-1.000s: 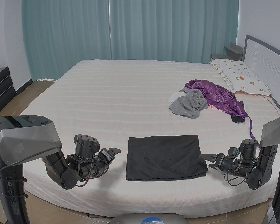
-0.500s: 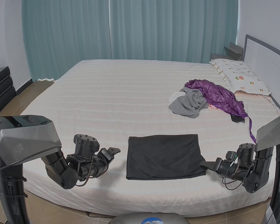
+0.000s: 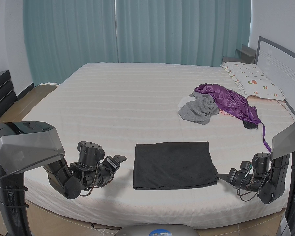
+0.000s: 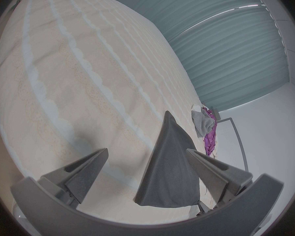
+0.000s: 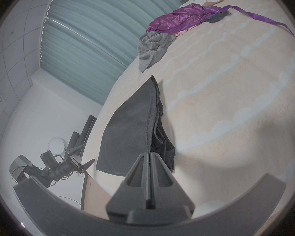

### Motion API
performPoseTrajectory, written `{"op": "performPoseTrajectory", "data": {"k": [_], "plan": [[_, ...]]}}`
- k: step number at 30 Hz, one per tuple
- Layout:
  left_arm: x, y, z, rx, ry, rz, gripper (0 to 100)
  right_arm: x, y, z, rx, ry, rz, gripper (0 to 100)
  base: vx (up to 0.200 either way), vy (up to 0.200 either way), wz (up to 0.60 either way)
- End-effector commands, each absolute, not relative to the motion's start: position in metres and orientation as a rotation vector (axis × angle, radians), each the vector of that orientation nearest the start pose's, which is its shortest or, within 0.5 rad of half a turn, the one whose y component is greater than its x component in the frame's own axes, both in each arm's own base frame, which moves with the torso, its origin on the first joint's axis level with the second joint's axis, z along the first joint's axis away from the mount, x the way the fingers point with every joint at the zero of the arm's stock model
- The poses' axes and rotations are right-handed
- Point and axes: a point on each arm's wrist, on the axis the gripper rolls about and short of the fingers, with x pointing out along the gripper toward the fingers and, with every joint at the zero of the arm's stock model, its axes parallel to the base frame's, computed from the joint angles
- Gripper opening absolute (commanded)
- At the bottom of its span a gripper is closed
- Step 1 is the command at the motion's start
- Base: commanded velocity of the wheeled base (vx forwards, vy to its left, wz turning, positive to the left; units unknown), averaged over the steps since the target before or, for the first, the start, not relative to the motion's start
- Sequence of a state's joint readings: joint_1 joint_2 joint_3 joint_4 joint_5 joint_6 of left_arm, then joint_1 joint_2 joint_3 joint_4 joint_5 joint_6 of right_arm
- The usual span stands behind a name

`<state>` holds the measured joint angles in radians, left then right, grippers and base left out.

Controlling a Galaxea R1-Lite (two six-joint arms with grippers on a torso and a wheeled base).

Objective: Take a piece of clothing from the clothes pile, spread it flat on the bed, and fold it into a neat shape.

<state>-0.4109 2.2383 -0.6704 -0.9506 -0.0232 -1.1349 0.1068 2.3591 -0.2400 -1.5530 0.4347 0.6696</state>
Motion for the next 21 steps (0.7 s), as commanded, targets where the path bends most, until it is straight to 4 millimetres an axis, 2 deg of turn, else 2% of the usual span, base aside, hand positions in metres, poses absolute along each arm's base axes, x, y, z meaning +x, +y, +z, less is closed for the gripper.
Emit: {"op": "performPoseTrajectory", "data": {"k": [1,21], "plan": [[0.3163,-0.1385,0.0019,-0.961,0.771,-0.028,100,0.2674,0.0379,-0.0301,0.720,0.715,0.323,0,0.000,0.000,0.00],[0.3165,-0.1380,0.0019,-0.962,0.770,-0.026,100,0.2627,0.0322,-0.0358,0.659,0.733,0.318,0,0.000,0.000,0.00]]}}
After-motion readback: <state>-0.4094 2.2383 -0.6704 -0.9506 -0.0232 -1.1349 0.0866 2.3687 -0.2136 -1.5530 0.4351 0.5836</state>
